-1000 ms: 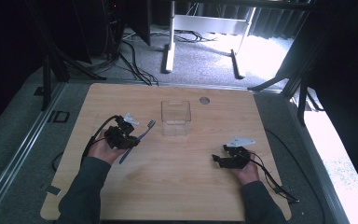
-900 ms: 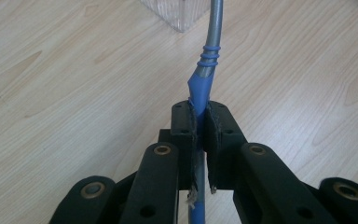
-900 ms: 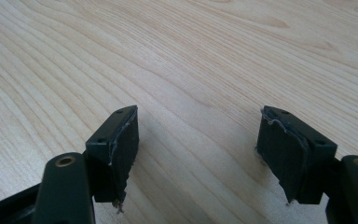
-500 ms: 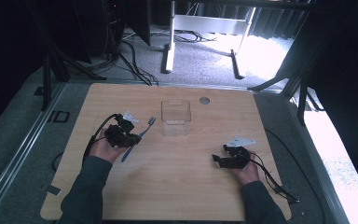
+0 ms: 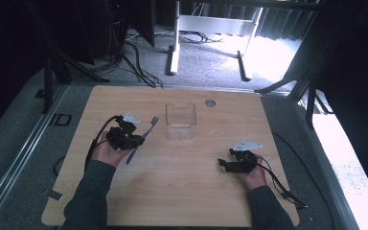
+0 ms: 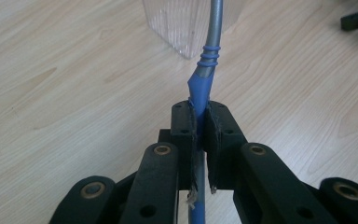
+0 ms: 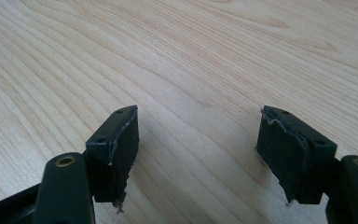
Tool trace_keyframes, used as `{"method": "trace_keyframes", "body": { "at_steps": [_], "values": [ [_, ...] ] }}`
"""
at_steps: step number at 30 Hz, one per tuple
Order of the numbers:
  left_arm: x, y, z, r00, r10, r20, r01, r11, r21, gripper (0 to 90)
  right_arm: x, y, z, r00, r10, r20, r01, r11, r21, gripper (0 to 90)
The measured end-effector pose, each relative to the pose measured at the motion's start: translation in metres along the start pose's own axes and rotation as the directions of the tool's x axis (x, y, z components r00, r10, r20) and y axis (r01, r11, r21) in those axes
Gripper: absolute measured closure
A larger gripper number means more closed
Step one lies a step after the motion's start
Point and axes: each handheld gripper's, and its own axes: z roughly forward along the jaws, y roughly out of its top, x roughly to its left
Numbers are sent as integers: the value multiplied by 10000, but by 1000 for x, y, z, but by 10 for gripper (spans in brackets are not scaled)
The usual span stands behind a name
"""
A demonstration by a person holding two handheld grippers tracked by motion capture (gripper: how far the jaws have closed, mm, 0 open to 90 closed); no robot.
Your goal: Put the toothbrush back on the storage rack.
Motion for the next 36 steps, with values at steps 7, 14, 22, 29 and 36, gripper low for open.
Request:
{"method": "trace_keyframes", "body": {
  "at_steps": [7,14,22,29,36],
  "values": [
    [-1,2,2,9998,-218,32,219,9994,-257,827,0,0,0,10000,12,-2,-12,10000,19,290],
    [-1,2,4,9993,-374,97,378,9984,-409,827,0,0,0,10000,10,-6,-10,10000,18,290],
    [-2,4,5,9984,-529,194,539,9969,-571,827,0,0,0,10000,5,-2,-5,10000,17,289],
    [-4,8,7,9971,-692,322,716,9940,-822,827,0,0,0,10000,8,-2,-8,10000,16,289],
    [-6,11,9,9967,-718,389,753,9922,-990,827,0,0,0,10000,8,-2,-8,10000,16,290]
  ]
}}
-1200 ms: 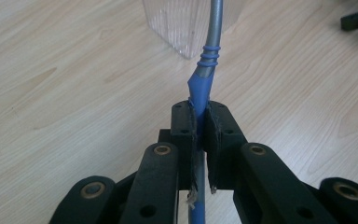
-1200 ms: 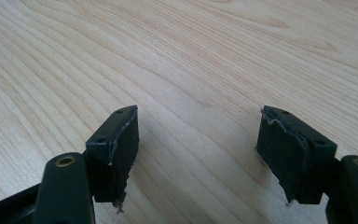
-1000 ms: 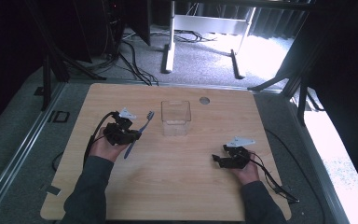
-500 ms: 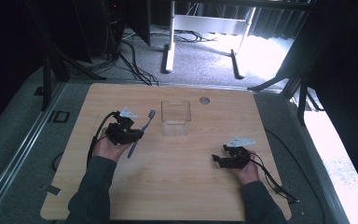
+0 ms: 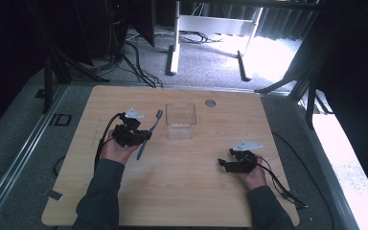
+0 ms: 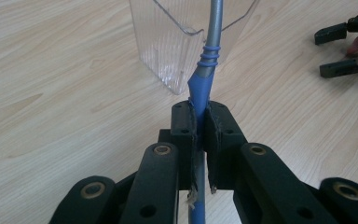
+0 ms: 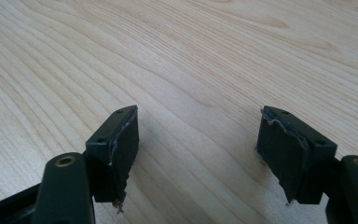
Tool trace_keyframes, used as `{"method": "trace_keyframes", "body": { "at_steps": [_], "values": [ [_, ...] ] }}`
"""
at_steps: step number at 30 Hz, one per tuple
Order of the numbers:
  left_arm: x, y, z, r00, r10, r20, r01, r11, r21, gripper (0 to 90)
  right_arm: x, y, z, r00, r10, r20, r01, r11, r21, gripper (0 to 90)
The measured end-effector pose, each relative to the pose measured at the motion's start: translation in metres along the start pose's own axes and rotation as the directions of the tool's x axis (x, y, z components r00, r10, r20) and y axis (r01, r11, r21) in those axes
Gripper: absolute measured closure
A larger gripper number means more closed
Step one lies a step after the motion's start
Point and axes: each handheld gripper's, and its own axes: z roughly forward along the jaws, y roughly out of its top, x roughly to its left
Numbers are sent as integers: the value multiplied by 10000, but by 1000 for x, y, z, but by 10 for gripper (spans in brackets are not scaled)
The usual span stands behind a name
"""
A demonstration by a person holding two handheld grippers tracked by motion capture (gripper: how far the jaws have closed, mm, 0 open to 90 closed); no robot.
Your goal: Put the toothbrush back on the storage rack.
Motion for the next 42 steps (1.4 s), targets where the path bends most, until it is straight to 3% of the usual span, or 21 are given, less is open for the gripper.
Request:
{"method": "trace_keyframes", "body": {
  "at_steps": [26,42],
  "values": [
    [-4,4,5,9992,-279,272,301,9961,-828,827,0,0,0,10000,-5,2,5,10000,8,290],
    [-5,6,4,9977,-495,470,560,9876,-1469,827,0,0,0,10000,1,0,-1,10000,-4,290]
  ]
}}
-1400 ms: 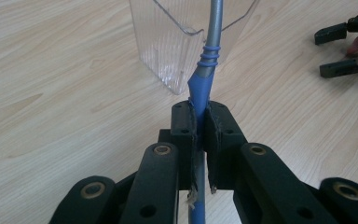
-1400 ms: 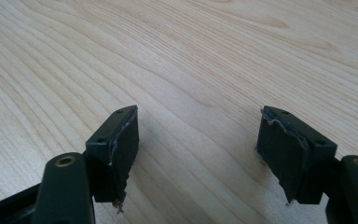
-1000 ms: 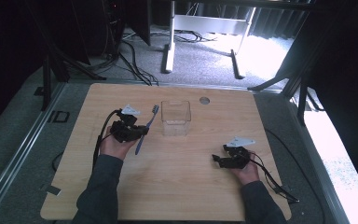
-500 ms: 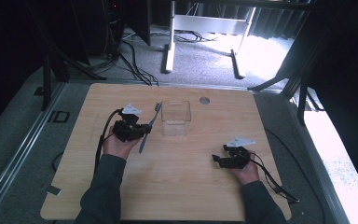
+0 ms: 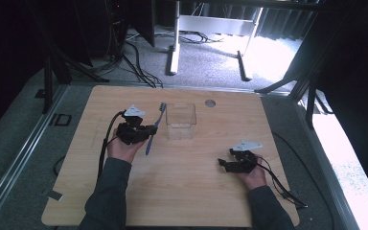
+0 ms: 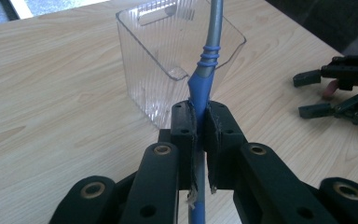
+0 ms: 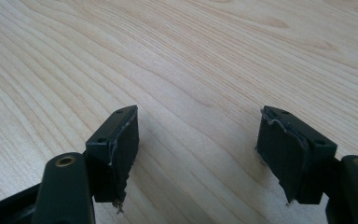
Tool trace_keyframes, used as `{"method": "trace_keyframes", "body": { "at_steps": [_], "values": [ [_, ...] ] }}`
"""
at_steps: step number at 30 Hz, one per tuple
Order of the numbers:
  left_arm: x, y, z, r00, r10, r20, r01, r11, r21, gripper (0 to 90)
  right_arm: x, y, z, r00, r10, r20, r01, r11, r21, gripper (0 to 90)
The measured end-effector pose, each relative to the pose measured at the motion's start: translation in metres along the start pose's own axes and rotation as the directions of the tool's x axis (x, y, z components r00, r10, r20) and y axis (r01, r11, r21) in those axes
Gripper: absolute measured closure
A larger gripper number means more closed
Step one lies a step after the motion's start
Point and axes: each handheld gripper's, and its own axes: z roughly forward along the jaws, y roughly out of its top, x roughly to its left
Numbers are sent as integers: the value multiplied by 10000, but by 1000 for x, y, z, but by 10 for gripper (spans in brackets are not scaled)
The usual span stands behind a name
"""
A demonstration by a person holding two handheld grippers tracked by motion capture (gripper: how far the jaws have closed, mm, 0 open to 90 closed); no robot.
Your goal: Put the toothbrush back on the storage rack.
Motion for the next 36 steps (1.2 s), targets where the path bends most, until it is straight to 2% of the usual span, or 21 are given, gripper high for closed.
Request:
{"method": "trace_keyframes", "body": {
  "at_steps": [14,22,36],
  "values": [
    [1,0,0,9998,-178,76,182,9989,-438,827,0,0,0,10000,3,-2,-3,10000,-7,289],
    [2,-2,3,9987,-416,300,438,9961,-767,827,0,0,0,10000,1,-2,-1,10000,-6,290],
    [3,-1,2,9964,-737,430,783,9900,-1176,827,0,0,0,10000,1,-2,-1,10000,-6,290]
  ]
}}
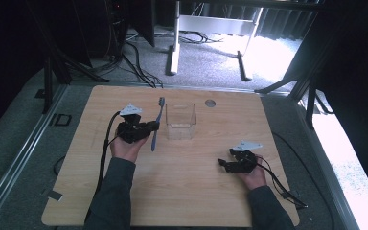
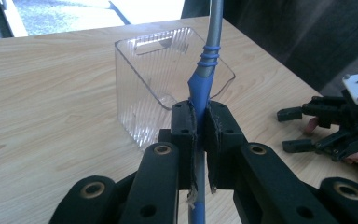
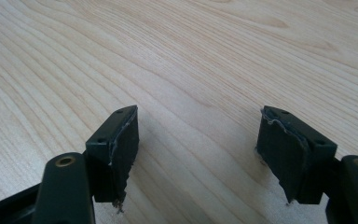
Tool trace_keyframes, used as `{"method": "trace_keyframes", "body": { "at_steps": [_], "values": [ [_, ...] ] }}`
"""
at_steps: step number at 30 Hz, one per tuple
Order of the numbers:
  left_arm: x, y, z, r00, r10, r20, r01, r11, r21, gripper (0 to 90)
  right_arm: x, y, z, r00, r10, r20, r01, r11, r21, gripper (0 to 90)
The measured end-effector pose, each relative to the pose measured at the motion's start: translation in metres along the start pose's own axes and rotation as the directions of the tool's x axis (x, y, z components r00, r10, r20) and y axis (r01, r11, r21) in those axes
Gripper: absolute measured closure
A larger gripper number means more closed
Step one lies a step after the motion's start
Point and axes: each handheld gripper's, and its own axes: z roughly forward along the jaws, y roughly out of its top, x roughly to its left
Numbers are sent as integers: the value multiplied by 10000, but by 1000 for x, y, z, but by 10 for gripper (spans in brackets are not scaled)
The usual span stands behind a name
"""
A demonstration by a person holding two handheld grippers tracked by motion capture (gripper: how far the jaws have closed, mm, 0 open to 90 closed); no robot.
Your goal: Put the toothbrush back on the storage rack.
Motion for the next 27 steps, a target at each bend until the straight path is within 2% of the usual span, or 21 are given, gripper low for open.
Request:
{"method": "trace_keyframes", "body": {
  "at_steps": [8,11,18,27],
  "values": [
    [1,2,0,9998,-190,32,191,9996,-228,827,0,0,0,10000,6,-2,-6,10000,3,290],
    [1,2,0,9993,-316,202,325,9985,-431,826,0,0,0,10000,5,-2,-5,10000,2,290],
    [0,4,-1,9989,-421,186,433,9967,-684,827,0,0,0,10000,3,0,-3,10000,-1,290],
    [-2,6,0,9996,-263,136,277,9927,-1170,827,0,0,0,10000,5,1,-5,10000,-8,290]
  ]
}}
